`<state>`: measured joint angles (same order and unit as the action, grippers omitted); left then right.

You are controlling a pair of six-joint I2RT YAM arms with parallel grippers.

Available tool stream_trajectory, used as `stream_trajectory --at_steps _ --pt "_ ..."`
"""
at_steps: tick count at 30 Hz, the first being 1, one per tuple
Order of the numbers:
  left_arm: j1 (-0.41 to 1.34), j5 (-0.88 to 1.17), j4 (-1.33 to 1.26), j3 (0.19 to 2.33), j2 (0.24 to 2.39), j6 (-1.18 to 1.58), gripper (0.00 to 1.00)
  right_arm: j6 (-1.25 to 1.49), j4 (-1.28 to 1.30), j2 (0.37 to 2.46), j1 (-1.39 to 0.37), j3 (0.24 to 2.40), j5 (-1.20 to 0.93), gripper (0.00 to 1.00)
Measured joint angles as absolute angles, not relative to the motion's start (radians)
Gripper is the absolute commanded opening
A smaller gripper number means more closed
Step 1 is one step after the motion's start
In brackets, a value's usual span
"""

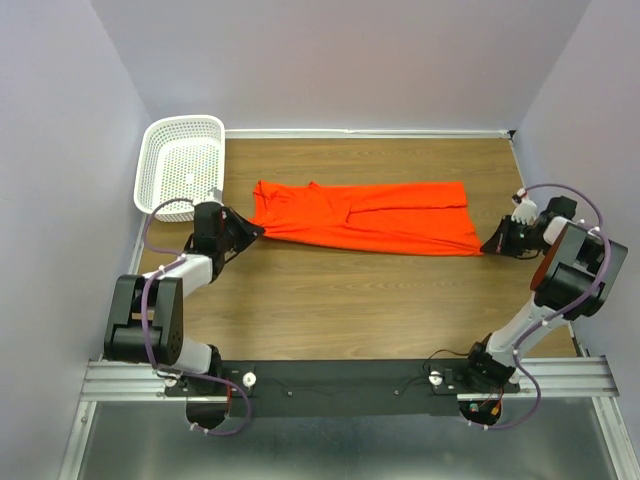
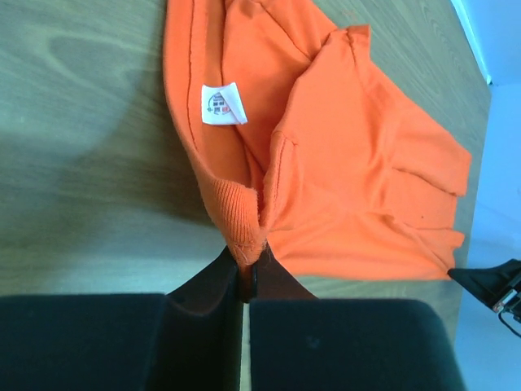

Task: Fold and stack the t-shirts
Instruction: Fold the tshirt

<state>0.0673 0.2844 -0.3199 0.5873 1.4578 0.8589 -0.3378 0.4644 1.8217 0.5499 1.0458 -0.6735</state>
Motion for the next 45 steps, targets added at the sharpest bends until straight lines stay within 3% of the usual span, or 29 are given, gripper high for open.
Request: stream_trajectory --at_steps 10,11,14,15,17,25,36,45 --pt "0.067 0.328 -0.268 0.413 1.262 0.835 0.00 -0.423 0.501 1.718 0.552 0.995 -0.646 0.06" --pt "0.067 0.332 -0.264 0.394 1.229 0.834 0.00 -0.430 0.503 1.706 0.552 0.993 -0.641 0.22" --pt "0.067 0.343 -0.256 0.340 1.143 0.834 0.06 -0.462 0.513 1.663 0.552 0.986 -0.624 0.58" --pt "0.067 0.346 -0.250 0.322 1.114 0.834 0.12 -0.472 0.517 1.652 0.554 0.985 -0.623 0.61" --pt "0.067 0.351 -0.245 0.299 1.068 0.831 0.13 -0.495 0.521 1.630 0.558 0.985 -0.624 0.64" --pt "0.066 0.360 -0.243 0.287 1.067 0.823 0.13 -0.548 0.581 1.740 0.546 1.116 -0.772 0.64" --pt "0.065 0.376 -0.244 0.278 1.068 0.813 0.13 -0.522 0.621 1.981 0.472 1.271 -0.853 0.54" --pt "0.065 0.379 -0.245 0.269 1.064 0.812 0.13 -0.496 0.625 2.016 0.447 1.277 -0.858 0.27"
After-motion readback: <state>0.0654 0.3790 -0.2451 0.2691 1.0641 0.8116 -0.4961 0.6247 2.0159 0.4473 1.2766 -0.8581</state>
